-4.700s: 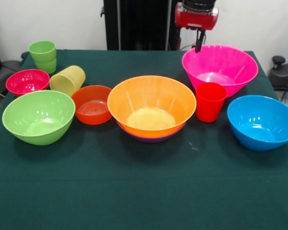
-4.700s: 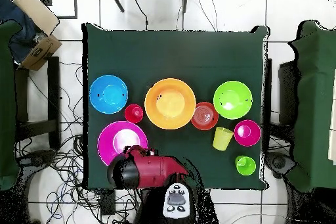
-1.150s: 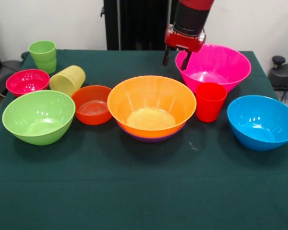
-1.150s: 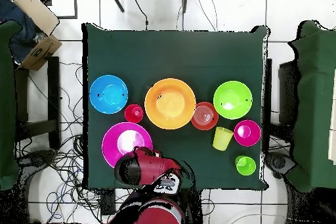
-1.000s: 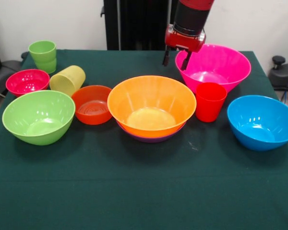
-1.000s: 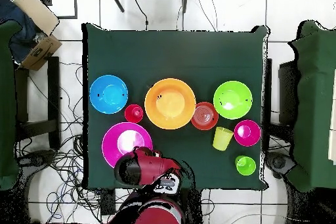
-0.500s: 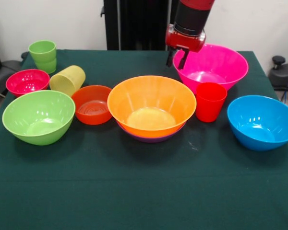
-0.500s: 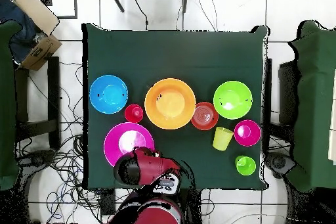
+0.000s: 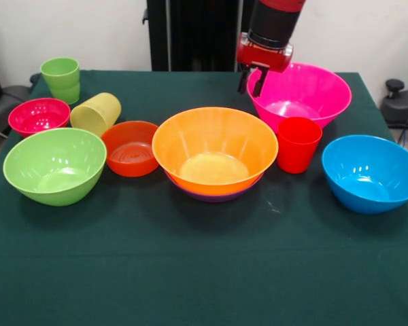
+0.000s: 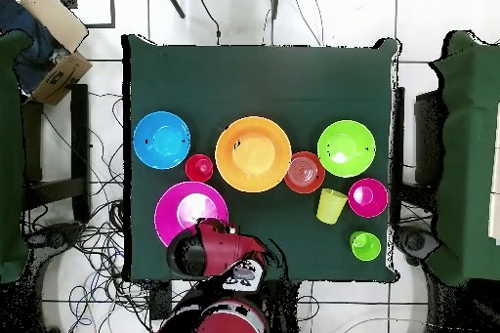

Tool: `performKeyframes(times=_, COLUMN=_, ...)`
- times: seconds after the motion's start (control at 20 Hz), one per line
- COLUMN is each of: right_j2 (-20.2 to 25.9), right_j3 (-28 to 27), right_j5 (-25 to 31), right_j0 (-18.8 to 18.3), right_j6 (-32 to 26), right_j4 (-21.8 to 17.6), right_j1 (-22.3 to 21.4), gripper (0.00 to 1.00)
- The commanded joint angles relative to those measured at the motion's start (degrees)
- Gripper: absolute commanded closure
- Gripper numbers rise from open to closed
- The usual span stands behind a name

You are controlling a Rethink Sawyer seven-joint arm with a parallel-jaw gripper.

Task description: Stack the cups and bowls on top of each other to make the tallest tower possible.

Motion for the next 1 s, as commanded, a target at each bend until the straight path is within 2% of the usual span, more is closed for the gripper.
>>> performKeyframes(times=0.05, right_j2=2.95, right_j3=-5.3, right_j5=1.27, right_j0=1.37, right_j6=7.69, right_j4=1.49, right_j1=2.38, gripper=1.0)
performKeyframes(times=1.0, right_j2=4.48, right_j3=-4.43, right_j5=2.25, right_j0=-0.7, right_j6=7.28, right_j4=1.11, right_j1=1.24, gripper=1.0)
